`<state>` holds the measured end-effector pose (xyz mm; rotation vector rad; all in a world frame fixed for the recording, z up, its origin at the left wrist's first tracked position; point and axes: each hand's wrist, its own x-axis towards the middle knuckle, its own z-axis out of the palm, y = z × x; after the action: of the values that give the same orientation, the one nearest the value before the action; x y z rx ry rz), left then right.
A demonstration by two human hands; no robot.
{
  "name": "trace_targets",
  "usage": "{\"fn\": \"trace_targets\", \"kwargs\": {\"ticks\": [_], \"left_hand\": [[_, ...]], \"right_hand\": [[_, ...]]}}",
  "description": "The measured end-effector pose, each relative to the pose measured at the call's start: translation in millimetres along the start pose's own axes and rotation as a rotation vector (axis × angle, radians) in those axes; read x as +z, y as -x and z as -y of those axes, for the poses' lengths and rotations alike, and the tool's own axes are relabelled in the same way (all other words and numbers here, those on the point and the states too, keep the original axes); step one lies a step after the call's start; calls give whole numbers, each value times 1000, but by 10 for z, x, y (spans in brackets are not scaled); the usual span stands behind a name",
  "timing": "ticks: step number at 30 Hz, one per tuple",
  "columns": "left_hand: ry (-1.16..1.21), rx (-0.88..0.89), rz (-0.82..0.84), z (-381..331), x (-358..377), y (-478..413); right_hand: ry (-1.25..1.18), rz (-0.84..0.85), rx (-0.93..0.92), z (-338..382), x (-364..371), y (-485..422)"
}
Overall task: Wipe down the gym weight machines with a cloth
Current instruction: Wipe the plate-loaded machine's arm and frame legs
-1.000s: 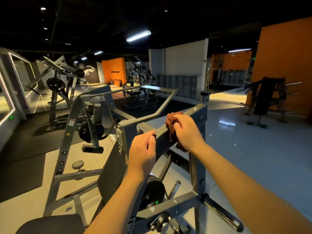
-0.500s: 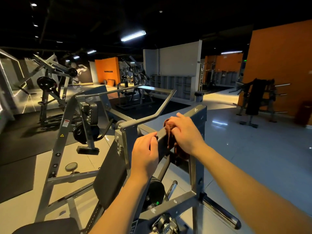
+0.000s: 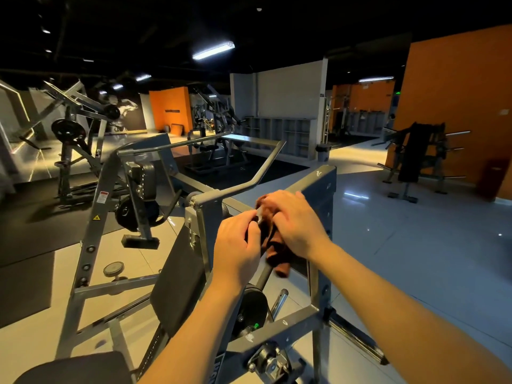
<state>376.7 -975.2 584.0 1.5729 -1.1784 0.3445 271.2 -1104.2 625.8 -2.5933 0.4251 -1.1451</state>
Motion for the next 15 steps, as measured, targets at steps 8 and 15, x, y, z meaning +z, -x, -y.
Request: {"fn": "trace_targets", "kwargs": {"ticks": [8, 15], "left_hand": [[-80, 25, -31, -110, -4, 17], [-229, 19, 23, -218, 89, -62]], "right_hand": [[-174, -44, 37, 264, 199, 162], [-100, -63, 141, -296, -111, -47]]}}
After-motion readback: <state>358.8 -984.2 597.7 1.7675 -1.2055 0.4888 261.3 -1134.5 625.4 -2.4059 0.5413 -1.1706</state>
